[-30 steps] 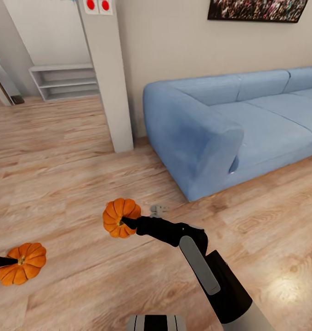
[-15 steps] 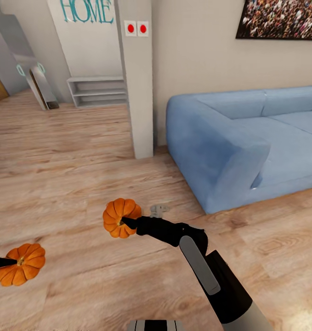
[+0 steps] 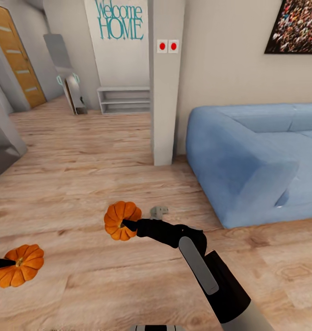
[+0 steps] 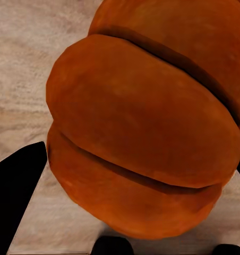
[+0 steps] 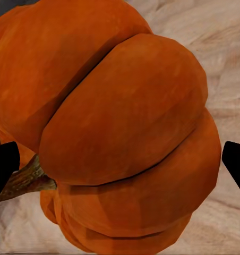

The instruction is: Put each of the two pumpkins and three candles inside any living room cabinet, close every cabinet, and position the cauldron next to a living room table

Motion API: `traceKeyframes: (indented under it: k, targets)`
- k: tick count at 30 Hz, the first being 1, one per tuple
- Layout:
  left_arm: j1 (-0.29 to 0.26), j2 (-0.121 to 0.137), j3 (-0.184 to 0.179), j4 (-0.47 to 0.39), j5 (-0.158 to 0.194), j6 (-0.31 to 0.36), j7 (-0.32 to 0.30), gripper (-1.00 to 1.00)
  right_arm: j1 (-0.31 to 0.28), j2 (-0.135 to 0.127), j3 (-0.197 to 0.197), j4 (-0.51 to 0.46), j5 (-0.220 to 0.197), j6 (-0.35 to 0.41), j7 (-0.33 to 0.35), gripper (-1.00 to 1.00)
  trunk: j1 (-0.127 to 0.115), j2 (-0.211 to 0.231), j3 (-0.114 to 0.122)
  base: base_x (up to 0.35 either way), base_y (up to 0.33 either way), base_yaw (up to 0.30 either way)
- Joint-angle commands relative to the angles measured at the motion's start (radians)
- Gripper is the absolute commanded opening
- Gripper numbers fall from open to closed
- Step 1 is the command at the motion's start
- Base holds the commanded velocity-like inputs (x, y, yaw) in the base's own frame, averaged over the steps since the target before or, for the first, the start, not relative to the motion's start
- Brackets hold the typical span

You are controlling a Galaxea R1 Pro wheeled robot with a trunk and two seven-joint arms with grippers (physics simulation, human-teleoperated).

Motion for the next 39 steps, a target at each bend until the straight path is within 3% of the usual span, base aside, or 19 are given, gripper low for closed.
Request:
traceKeyframes:
  k: [1,8,39]
  targets:
    - [-0.003,0.000,-0.004,0.001,0.012,0.007,0.010,-1.00,0.000,0.000,-0.001,-0.001,-0.005,0.005,0.003,-1.00,-0.004,0.007,0.002,0.000,0.000,0.288]
    - [-0.003,-0.003,0.004,0.001,0.013,0.006,0.087,-1.00,0.000,0.000,-0.002,0.000,-0.005,0.004,0.003,-1.00,-0.031,0.056,0.024,0.000,0.000,0.288]
    - [-0.003,-0.006,-0.005,0.001,0.012,0.001,0.095,-1.00,0.000,0.000,-0.002,0.000,-0.005,0.004,0.003,-1.00,-0.150,0.273,0.121,0.000,0.000,0.288]
